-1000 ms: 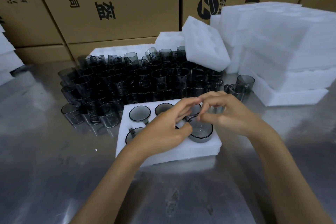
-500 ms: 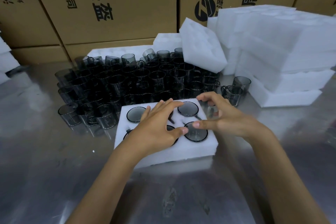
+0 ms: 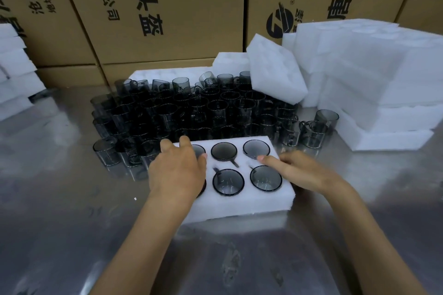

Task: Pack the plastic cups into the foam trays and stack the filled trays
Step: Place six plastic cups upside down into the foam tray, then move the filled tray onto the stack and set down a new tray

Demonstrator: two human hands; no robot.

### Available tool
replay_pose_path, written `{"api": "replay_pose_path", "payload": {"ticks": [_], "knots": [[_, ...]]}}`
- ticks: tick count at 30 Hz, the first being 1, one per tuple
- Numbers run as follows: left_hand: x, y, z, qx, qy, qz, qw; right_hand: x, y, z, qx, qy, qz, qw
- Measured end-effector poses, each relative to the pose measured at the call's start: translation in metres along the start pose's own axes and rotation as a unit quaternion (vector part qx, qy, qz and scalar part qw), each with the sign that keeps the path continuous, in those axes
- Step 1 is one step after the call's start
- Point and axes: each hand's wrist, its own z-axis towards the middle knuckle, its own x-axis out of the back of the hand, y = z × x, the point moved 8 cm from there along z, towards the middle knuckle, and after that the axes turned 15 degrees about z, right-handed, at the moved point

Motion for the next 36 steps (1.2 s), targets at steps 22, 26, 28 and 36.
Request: {"api": "replay_pose_path", "payload": {"ticks": [22,26,28,36], "knots": [[0.061,-0.031,0.01,-0.069,0.179,-0.641,0.743,0.047,-0.005,-0.009,0.048,0.066,0.554,0.829],[0.05,-0.025,0.013,-0.042,0.151,-0.733,0.662,0.041,-0.016,-0.009,0.068,0.115,0.592,0.795],[0.036,-0.01,0.013,-0.017,0.09,-0.772,0.628,0.035,-0.024,-0.009,0.084,0.157,0.603,0.778],[0.038,0.034,0.016,-0.076,-0.028,-0.847,0.525,-0.008,-0.079,0.0,0.165,0.226,0.591,0.756]]}}
